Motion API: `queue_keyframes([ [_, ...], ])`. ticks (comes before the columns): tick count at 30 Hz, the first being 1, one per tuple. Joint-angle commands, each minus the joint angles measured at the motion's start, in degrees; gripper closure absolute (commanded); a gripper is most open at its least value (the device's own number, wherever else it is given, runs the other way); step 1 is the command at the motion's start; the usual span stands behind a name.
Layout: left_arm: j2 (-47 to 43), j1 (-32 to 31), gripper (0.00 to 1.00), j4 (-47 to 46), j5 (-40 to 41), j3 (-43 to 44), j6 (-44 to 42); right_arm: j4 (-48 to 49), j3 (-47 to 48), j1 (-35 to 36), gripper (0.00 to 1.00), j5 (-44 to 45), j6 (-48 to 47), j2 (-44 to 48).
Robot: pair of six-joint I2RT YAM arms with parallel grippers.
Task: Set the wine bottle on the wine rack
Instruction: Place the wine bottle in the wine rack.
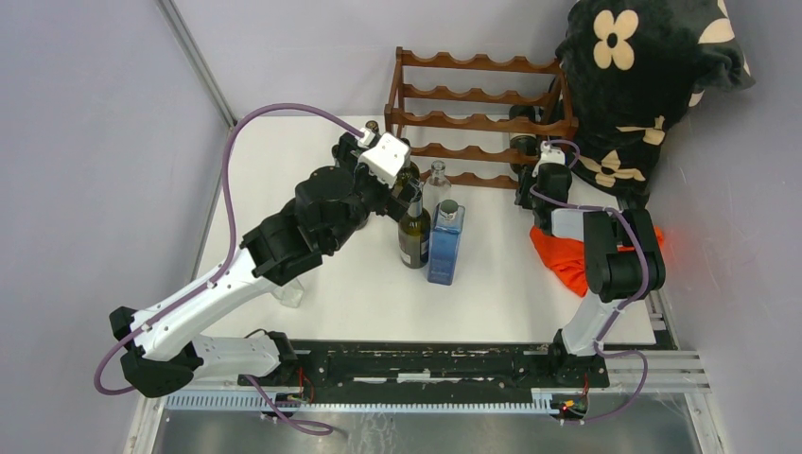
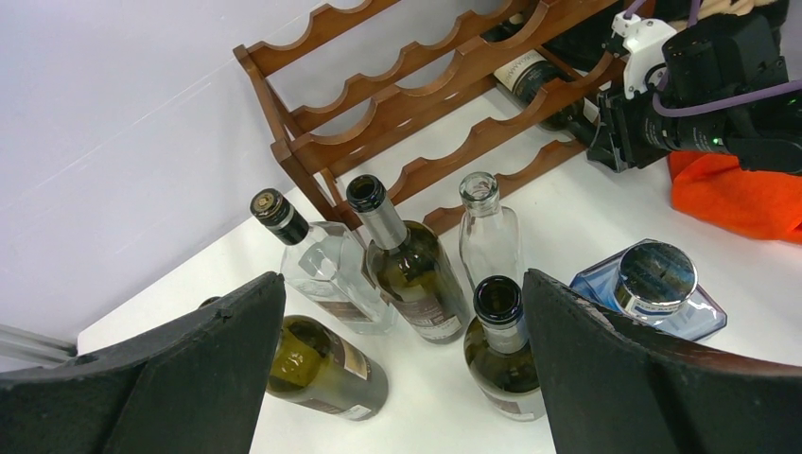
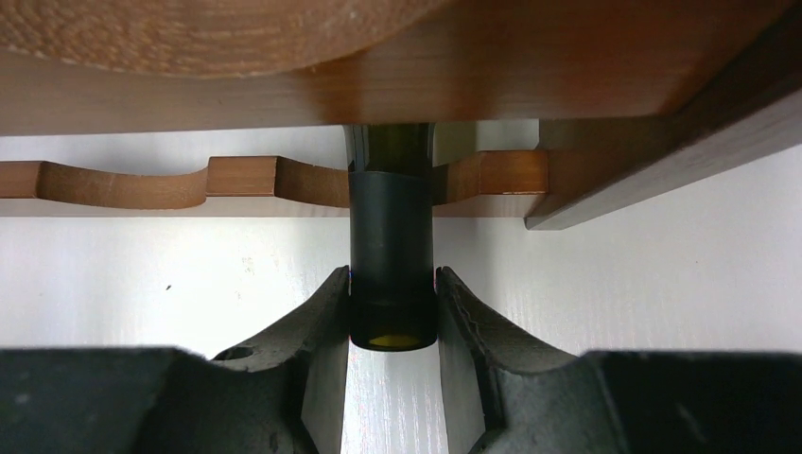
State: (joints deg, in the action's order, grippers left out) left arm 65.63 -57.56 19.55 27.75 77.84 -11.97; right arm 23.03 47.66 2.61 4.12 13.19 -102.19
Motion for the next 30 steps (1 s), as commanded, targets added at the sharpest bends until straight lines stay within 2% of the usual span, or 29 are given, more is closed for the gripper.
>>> queue_keyframes([
  [1, -0.37, 0.27, 0.00, -2.28, -1.20, 2.38, 1.24, 6.22, 2.41, -0.53, 0.76, 3.16, 1.36, -0.07],
  [5, -0.41, 0.32, 0.00, -2.29, -1.51, 2.25, 1.64, 7.37, 1.76, -0.57, 0.69, 3.61, 1.42, -0.29],
  [12, -0.71, 0.28, 0.01, -2.37, -2.18, 2.68, 2.36, 6.50, 1.30, -0.65, 0.36, 2.73, -0.69, 0.78],
  [14, -0.76, 0.27, 0.01, -2.69, -2.98, 3.68, 3.12, 5.49, 0.93, -0.69, 0.30, 1.56, -1.84, 2.24],
  [19, -0.52, 0.26, 0.00, -3.67, -6.49, 6.47, 4.62, 1.89, -1.11, -1.07, 0.26, -3.91, -6.29, 7.97],
  [22, -0.41, 0.26, 0.00, -4.26, -9.85, 7.68, 6.00, -2.14, -2.57, -2.23, 0.26, -15.11, -10.89, 12.18],
  [26, -1.49, 0.26, 0.00, -5.60, -12.50, 7.27, 7.93, -12.26, -2.93, -5.29, 0.24, -31.43, -20.98, 18.27],
  [30, -3.74, 0.28, 0.00, -7.44, -13.71, 4.73, 9.31, -22.11, -4.10, -7.86, 0.23, -39.95, -27.92, 24.93],
])
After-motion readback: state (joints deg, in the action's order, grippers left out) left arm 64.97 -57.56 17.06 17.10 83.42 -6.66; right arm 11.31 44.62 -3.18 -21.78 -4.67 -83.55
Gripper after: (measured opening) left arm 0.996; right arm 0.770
